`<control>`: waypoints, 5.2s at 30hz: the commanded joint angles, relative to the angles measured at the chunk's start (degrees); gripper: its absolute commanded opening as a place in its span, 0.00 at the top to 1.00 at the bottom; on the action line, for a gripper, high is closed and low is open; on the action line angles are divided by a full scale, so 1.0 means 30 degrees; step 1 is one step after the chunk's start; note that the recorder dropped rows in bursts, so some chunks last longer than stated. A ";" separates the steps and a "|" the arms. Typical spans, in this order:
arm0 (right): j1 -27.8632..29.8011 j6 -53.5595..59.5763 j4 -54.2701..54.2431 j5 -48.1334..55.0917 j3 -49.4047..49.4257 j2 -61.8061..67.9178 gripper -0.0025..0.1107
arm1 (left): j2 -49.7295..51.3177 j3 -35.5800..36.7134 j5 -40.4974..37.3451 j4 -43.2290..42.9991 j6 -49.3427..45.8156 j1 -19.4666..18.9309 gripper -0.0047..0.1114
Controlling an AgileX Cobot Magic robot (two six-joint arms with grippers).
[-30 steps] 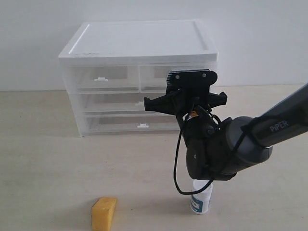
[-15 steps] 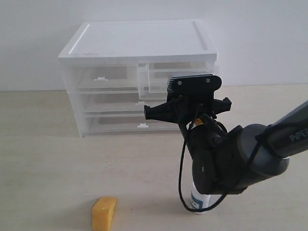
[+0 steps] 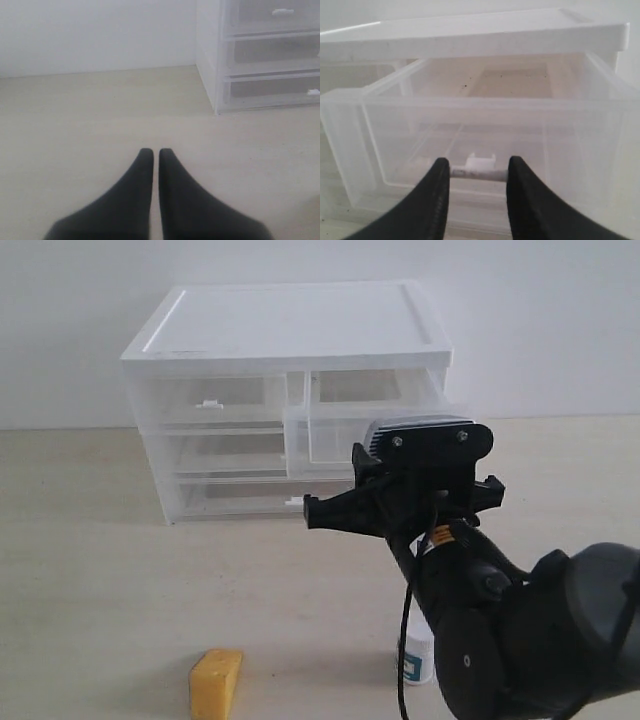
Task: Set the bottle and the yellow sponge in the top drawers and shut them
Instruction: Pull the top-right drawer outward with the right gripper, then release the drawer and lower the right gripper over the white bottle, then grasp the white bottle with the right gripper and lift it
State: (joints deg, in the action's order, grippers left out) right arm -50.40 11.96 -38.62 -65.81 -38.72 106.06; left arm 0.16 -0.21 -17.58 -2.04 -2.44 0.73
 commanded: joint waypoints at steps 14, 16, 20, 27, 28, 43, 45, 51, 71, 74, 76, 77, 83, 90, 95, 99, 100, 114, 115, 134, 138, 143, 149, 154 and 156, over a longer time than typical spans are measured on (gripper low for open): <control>-0.3402 0.1367 -0.3102 -0.1386 0.1621 -0.0267 0.98 | -0.0054 0.0072 0.0197 -0.0083 -0.0084 -0.0054 0.92; -0.3402 0.1507 -0.3460 -0.1386 0.1621 -0.0267 0.98 | -0.0054 0.0072 0.0197 -0.0083 -0.0084 -0.0054 0.92; -0.3402 0.1695 -0.4375 -0.1386 0.1621 -0.0316 0.98 | -0.0054 0.0072 0.0197 -0.0083 -0.0084 -0.0054 0.92; -0.3402 0.2338 -0.4902 -0.1386 0.1621 -0.0316 0.98 | -0.0054 0.0072 0.0197 -0.0083 -0.0084 -0.0054 0.92; -0.3402 0.2338 -0.4938 -0.1386 0.1621 -0.0316 0.98 | -0.0054 0.0072 0.0197 -0.0083 -0.0084 -0.0054 0.92; -0.3402 0.2500 -0.4884 -0.0686 0.2016 -0.2535 0.46 | -0.0054 0.0072 0.0197 -0.0083 -0.0084 -0.0054 0.92; -0.3402 0.2628 -0.4925 0.0443 0.2253 -0.3364 0.46 | -0.0054 0.0072 0.0197 -0.0083 -0.0084 -0.0054 0.92; -0.3402 0.3921 -0.4970 0.4234 0.3098 -0.5863 0.46 | -0.0054 0.0072 0.0197 -0.0083 -0.0084 -0.0054 0.92; -0.3365 2.2075 -1.8485 1.3547 0.2412 -0.7882 0.46 | -0.0054 0.0072 0.0197 -0.0083 -0.0084 -0.0054 0.92; -0.3365 2.6082 -2.0441 1.3675 0.1610 -0.7882 0.46 | -0.0054 0.0072 0.0197 -0.0083 -0.0084 -0.0054 0.92; -0.3365 2.6041 -2.0441 1.3677 0.1293 -0.7882 0.46 | -0.0054 0.0072 0.0197 -0.0083 -0.0084 -0.0054 0.92; -0.3365 2.6041 -2.0441 1.3677 0.1094 -0.7882 0.46 | -0.0054 0.0072 0.0197 -0.0083 -0.0084 -0.0054 0.92; -0.3365 2.6489 -2.0441 1.1435 0.0439 -0.7882 0.46 | -0.0054 0.0072 0.0197 -0.0083 -0.0084 -0.0054 0.92; 0.0038 2.7045 -2.0441 1.1633 0.0198 -0.7882 0.46 | -0.0054 0.0072 0.0197 -0.0083 -0.0084 -0.0054 0.92; 0.4137 2.6701 -2.0441 1.6468 0.0471 -0.7947 0.46 | -0.0054 0.0072 0.0363 -0.0083 -0.0084 -0.0054 0.92; 0.6934 2.6379 -2.0441 2.1368 0.0841 -0.7947 0.47 | -0.0054 0.0072 0.0406 -0.0083 -0.0084 -0.0054 0.92; 0.7521 2.6379 -2.0441 2.1935 0.0922 -0.8027 0.47 | -0.0054 0.0072 0.0406 -0.0083 -0.0084 -0.0054 0.92; 1.3080 1.0572 -0.3976 3.3689 -0.1333 -0.8076 0.47 | -0.0054 0.0072 0.0443 -0.0083 -0.0084 -0.0054 0.92; 1.2998 0.9394 -0.3029 3.4104 -0.1578 -0.8076 0.47 | -0.0054 0.0072 0.0443 -0.0083 -0.0084 -0.0054 0.92; 0.3993 -0.6157 1.2541 3.2519 -0.2231 -0.8035 0.47 | -0.0054 0.0072 0.0443 -0.0083 -0.0084 -0.0054 0.92; 0.3697 -0.7194 1.3273 3.2163 -0.2613 -0.7428 0.47 | -0.0054 0.0072 0.0443 -0.0083 -0.0084 -0.0054 0.92; 0.3697 -0.7668 1.3735 3.2170 -0.3282 -0.5943 0.47 | -0.0054 0.0072 0.0443 -0.0083 -0.0084 -0.0054 0.92; 0.3697 -0.7668 1.3851 3.1202 -0.3818 -0.4097 0.47 | -0.0054 0.0072 0.0443 -0.0083 -0.0084 -0.0054 0.92; 0.3697 -0.7726 1.3886 3.1129 -0.3818 -0.4054 0.52 | -0.0054 0.0072 0.0443 -0.0083 -0.0084 -0.0054 0.92; 0.3697 -0.7689 1.3888 3.1161 -0.3818 -0.4089 0.63 | -0.0054 0.0072 0.0443 -0.0083 -0.0084 -0.0054 0.92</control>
State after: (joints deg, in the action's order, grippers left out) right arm -39.31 -11.08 2.50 27.90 -49.73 93.88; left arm 0.16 -0.21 -16.50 -2.04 -2.44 0.73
